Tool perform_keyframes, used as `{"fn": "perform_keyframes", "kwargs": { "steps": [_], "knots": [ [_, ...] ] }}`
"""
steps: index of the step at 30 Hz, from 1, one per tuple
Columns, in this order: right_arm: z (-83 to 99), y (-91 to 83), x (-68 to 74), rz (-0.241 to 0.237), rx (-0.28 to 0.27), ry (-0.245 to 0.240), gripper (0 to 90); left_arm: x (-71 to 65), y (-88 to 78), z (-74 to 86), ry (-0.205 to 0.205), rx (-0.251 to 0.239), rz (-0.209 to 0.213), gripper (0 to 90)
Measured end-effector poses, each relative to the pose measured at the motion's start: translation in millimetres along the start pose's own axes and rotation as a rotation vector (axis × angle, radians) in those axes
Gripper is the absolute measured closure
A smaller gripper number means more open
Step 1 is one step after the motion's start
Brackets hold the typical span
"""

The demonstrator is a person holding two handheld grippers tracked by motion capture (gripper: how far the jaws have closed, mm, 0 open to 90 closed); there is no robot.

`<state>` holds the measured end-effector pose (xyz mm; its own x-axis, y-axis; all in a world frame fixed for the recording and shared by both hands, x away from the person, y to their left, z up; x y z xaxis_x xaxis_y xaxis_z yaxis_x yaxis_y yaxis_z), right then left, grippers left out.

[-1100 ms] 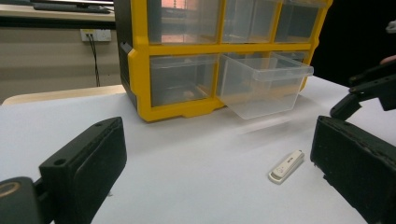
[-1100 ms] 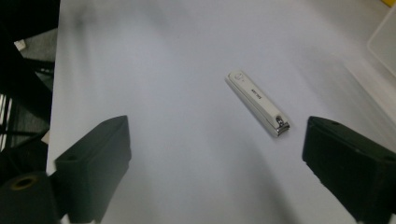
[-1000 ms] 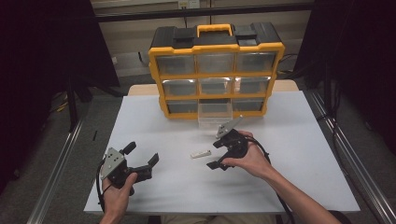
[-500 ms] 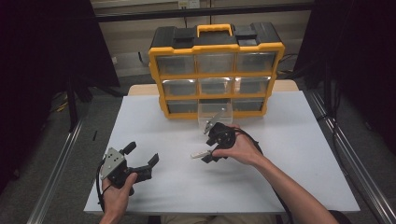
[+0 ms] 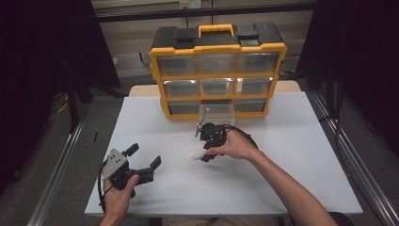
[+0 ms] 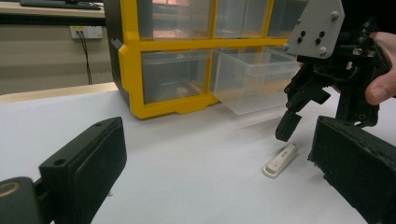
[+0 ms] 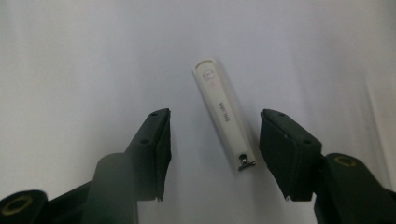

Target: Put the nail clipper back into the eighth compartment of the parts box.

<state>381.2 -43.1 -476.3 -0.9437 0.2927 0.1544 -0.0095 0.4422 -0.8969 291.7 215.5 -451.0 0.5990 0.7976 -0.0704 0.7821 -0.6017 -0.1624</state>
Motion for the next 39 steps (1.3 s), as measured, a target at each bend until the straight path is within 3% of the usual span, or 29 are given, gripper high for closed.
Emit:
{"fn": "perform_keyframes", "kwargs": {
  "steps": [9, 15, 19, 25, 35, 39],
  "knots": [
    [-7.3, 9.4, -4.9, -0.002, 0.029, -0.037, 61.6, 0.5, -1.6, -1.6, 0.019, -0.009, -0.007, 3.6],
    [-5.5, 16.5, -7.8, -0.005, 0.070, -0.040, 66.9, 4.3, -1.8, -1.3, 0.020, -0.008, -0.017, 3.6],
    [-6.3, 17.6, -8.4, 0.015, 0.074, -0.069, 69.9, 5.5, -1.8, -1.7, 0.010, -0.014, -0.021, 3.6],
    [-6.0, 17.9, -10.3, 0.022, 0.076, -0.063, 77.5, 3.2, -2.0, -2.1, 0.006, -0.018, -0.017, 3.6],
    [-6.6, 17.6, -9.7, 0.023, 0.080, -0.072, 78.2, 1.2, -1.8, -2.0, 0.016, -0.016, -0.004, 3.6],
    [-4.9, 17.4, -12.4, 0.010, 0.052, -0.077, 78.3, 2.0, -2.1, -1.8, 0.013, -0.013, -0.012, 3.6]
  ]
}}
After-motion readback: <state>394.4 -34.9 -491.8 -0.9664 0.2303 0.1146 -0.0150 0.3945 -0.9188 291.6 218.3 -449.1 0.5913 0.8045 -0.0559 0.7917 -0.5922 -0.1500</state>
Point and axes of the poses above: each handheld gripper's, and its own axes: y roughly forward along the jaws, z roughly out of its underside, x roughly to its left, the point moved 4 cm from there along y, roughly forward along the jaws, and after that the axes turned 2 degrees about -x, right-handed, at the moved point
